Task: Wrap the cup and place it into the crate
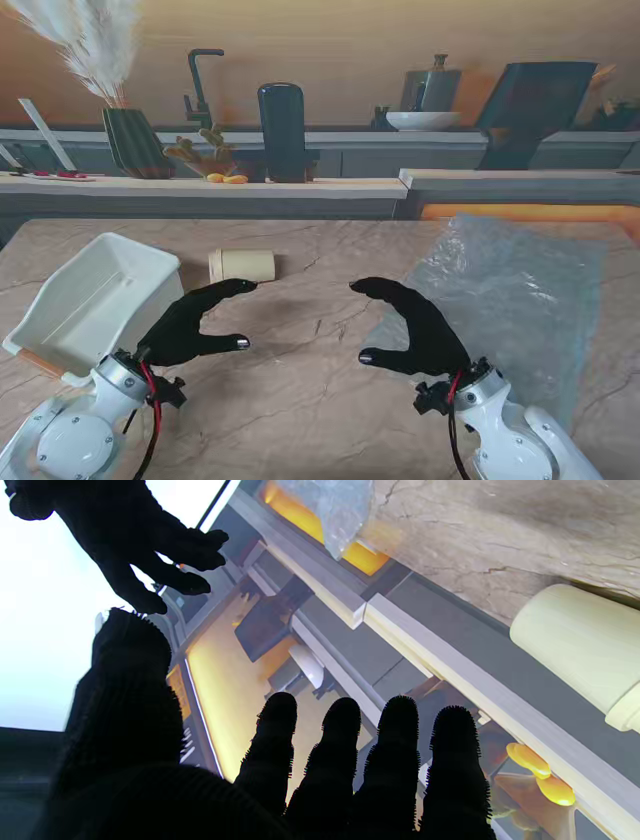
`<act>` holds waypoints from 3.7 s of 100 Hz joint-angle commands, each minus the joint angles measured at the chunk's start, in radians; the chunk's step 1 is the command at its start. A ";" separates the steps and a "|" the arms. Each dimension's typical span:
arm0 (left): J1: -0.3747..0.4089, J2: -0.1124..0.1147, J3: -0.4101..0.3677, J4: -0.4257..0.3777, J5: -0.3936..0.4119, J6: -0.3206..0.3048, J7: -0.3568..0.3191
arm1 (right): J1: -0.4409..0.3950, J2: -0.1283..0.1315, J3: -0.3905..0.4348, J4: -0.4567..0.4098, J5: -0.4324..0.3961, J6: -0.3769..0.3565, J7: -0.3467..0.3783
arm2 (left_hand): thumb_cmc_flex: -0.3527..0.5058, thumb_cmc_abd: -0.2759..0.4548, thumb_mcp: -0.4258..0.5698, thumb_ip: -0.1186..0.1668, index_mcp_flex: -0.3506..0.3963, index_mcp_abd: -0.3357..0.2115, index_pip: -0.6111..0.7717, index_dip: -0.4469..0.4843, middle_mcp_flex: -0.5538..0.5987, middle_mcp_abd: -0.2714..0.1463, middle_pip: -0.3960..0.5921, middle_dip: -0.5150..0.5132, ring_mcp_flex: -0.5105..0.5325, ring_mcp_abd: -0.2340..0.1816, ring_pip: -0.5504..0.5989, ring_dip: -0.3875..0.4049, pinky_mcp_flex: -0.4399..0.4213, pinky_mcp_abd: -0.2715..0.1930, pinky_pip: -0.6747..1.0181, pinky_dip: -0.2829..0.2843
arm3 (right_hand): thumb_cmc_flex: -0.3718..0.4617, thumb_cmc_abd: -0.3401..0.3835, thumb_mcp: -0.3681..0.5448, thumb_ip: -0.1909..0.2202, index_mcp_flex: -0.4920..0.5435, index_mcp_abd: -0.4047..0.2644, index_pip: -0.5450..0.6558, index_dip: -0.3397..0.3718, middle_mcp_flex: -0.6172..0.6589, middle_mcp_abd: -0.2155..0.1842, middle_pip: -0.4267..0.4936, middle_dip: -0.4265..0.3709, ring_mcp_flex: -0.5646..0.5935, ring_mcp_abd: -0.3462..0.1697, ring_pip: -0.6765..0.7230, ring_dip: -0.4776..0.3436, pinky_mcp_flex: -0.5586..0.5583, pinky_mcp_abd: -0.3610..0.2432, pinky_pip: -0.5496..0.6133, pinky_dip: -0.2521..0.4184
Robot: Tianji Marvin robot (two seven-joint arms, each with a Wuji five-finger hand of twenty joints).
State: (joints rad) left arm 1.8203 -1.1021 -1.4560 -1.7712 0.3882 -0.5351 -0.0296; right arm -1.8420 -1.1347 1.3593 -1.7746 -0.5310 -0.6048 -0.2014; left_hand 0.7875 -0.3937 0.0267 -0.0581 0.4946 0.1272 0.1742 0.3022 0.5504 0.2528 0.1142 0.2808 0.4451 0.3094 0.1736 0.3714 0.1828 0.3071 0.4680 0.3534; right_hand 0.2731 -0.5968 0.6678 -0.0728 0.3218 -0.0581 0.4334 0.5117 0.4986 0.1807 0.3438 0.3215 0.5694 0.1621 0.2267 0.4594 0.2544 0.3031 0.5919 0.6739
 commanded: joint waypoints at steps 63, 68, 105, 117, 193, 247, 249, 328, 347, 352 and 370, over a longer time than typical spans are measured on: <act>-0.004 -0.001 0.018 0.004 0.042 0.053 0.021 | 0.071 0.043 0.123 0.068 -0.328 0.200 0.040 | -0.117 -0.076 0.306 -0.006 0.007 -0.029 0.013 0.017 0.014 0.001 -0.023 0.007 0.003 0.000 0.006 0.007 -0.002 -0.014 -0.020 0.034 | -0.044 0.083 -0.001 0.037 0.036 -0.093 -0.009 0.047 -0.031 -0.008 -0.073 0.003 -0.140 -0.028 -0.105 -0.049 -0.078 -0.015 -0.092 0.039; -0.006 -0.001 0.022 0.003 0.040 0.062 0.019 | 0.090 0.051 0.140 0.089 -0.380 0.235 0.047 | -0.117 -0.067 0.303 -0.007 0.008 -0.029 0.013 0.018 0.014 0.001 -0.022 0.007 0.003 0.000 0.006 0.008 -0.002 -0.017 -0.019 0.034 | -0.062 0.091 0.006 0.038 0.014 -0.094 -0.022 0.042 -0.084 -0.011 -0.110 -0.016 -0.218 -0.030 -0.149 -0.093 -0.113 -0.003 -0.128 0.037; -0.020 0.002 0.039 0.000 0.028 0.110 -0.003 | 0.192 0.095 0.147 0.254 -0.648 0.594 0.152 | -0.092 -0.036 0.250 -0.006 0.013 -0.027 0.016 0.024 0.015 0.003 -0.021 0.009 0.005 0.002 0.011 0.010 -0.003 -0.020 -0.010 0.036 | -0.080 0.149 -0.006 0.043 -0.172 -0.033 -0.109 -0.061 -0.291 0.039 -0.136 -0.149 -0.381 -0.022 -0.187 -0.225 -0.206 0.004 -0.246 -0.043; -0.023 0.002 0.044 0.000 0.016 0.121 -0.012 | 0.219 0.100 0.103 0.302 -0.649 0.697 0.222 | -0.087 -0.029 0.233 -0.005 0.014 -0.029 0.016 0.025 0.015 0.003 -0.022 0.010 0.002 0.001 0.010 0.010 -0.005 -0.020 -0.009 0.035 | -0.070 0.157 -0.011 0.043 -0.190 -0.011 -0.114 -0.073 -0.304 0.050 -0.126 -0.153 -0.401 -0.023 -0.189 -0.227 -0.219 0.004 -0.250 -0.046; -0.017 -0.004 0.036 0.001 0.022 0.148 0.012 | 0.626 0.157 -0.423 0.596 -0.450 0.273 0.487 | -0.052 0.007 0.148 0.003 0.029 -0.025 0.018 0.035 0.026 0.005 -0.019 0.015 0.001 0.001 0.012 0.012 -0.008 -0.023 0.004 0.034 | -0.030 0.098 -0.011 0.048 -0.193 -0.061 -0.033 -0.078 -0.246 0.008 -0.052 -0.134 -0.332 -0.043 -0.155 -0.216 -0.183 -0.030 -0.231 -0.045; -0.016 -0.003 0.037 -0.005 0.014 0.165 0.002 | 0.763 0.150 -0.646 0.634 -0.282 0.122 0.514 | -0.027 0.034 0.087 0.009 0.036 -0.024 0.016 0.040 0.037 0.007 -0.018 0.017 0.005 0.005 0.014 0.013 -0.008 -0.023 0.014 0.034 | -0.042 0.109 -0.007 0.046 -0.199 -0.070 -0.008 -0.091 -0.234 -0.002 -0.044 -0.132 -0.316 -0.048 -0.149 -0.214 -0.169 -0.036 -0.224 -0.049; -0.016 -0.003 0.037 -0.006 0.013 0.166 0.002 | 0.771 0.149 -0.655 0.639 -0.277 0.120 0.512 | -0.027 0.035 0.085 0.009 0.036 -0.025 0.016 0.040 0.037 0.007 -0.018 0.017 0.006 0.005 0.015 0.013 -0.008 -0.023 0.014 0.034 | -0.043 0.109 -0.007 0.046 -0.199 -0.070 -0.007 -0.091 -0.233 -0.001 -0.044 -0.132 -0.315 -0.048 -0.149 -0.213 -0.168 -0.036 -0.224 -0.048; -0.019 -0.002 0.039 -0.005 0.001 0.166 -0.008 | 0.893 0.087 -0.827 0.690 -0.093 0.336 0.511 | 0.003 0.054 0.021 0.016 0.042 -0.024 0.017 0.043 0.043 0.008 -0.018 0.019 0.008 0.008 0.015 0.014 -0.009 -0.021 0.021 0.031 | 0.008 0.151 -0.035 0.049 -0.177 -0.048 -0.005 -0.115 -0.235 0.022 -0.044 -0.132 -0.325 -0.022 -0.150 -0.213 -0.179 -0.008 -0.224 -0.053; -0.022 0.000 0.042 -0.006 -0.001 0.168 -0.018 | 0.843 0.106 -0.741 0.611 -0.096 0.381 0.585 | 0.007 0.058 0.010 0.017 0.042 -0.026 0.016 0.043 0.045 0.005 -0.017 0.019 0.010 0.006 0.017 0.014 -0.009 -0.022 0.022 0.030 | 0.020 0.165 -0.054 0.052 -0.176 -0.045 -0.013 -0.120 -0.239 0.027 -0.050 -0.135 -0.333 -0.021 -0.152 -0.214 -0.183 -0.005 -0.226 -0.054; -0.023 0.001 0.042 -0.005 -0.002 0.168 -0.020 | 0.843 0.105 -0.736 0.614 -0.096 0.373 0.579 | 0.009 0.057 0.007 0.017 0.044 -0.026 0.017 0.044 0.045 0.007 -0.017 0.019 0.011 0.007 0.017 0.014 -0.008 -0.021 0.023 0.030 | 0.021 0.163 -0.056 0.053 -0.172 -0.045 -0.013 -0.120 -0.236 0.027 -0.049 -0.134 -0.332 -0.024 -0.152 -0.214 -0.186 -0.015 -0.226 -0.054; -0.023 0.001 0.042 -0.005 -0.002 0.168 -0.021 | 0.843 0.102 -0.728 0.615 -0.109 0.350 0.557 | 0.013 0.059 -0.001 0.018 0.048 -0.024 0.018 0.045 0.048 0.007 -0.016 0.020 0.013 0.007 0.018 0.015 -0.008 -0.021 0.024 0.030 | 0.019 0.165 -0.058 0.054 -0.168 -0.046 -0.013 -0.119 -0.234 0.025 -0.047 -0.132 -0.333 -0.025 -0.152 -0.214 -0.190 -0.022 -0.228 -0.055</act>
State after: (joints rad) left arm 1.7908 -1.0999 -1.4150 -1.7712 0.3867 -0.3701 -0.0492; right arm -0.9812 -1.0308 0.6304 -1.1574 -0.6396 -0.2630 0.3426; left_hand 0.7780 -0.3625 0.0495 -0.0581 0.5193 0.1256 0.1742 0.3379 0.5867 0.2528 0.1147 0.2947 0.4498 0.3100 0.1829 0.3785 0.1815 0.3023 0.4758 0.3775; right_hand 0.2929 -0.4620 0.6314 -0.0508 0.1406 -0.1045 0.4308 0.3959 0.2149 0.2627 0.2273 0.1576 0.2060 0.1532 0.0303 0.2242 0.0439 0.2906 0.3003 0.6002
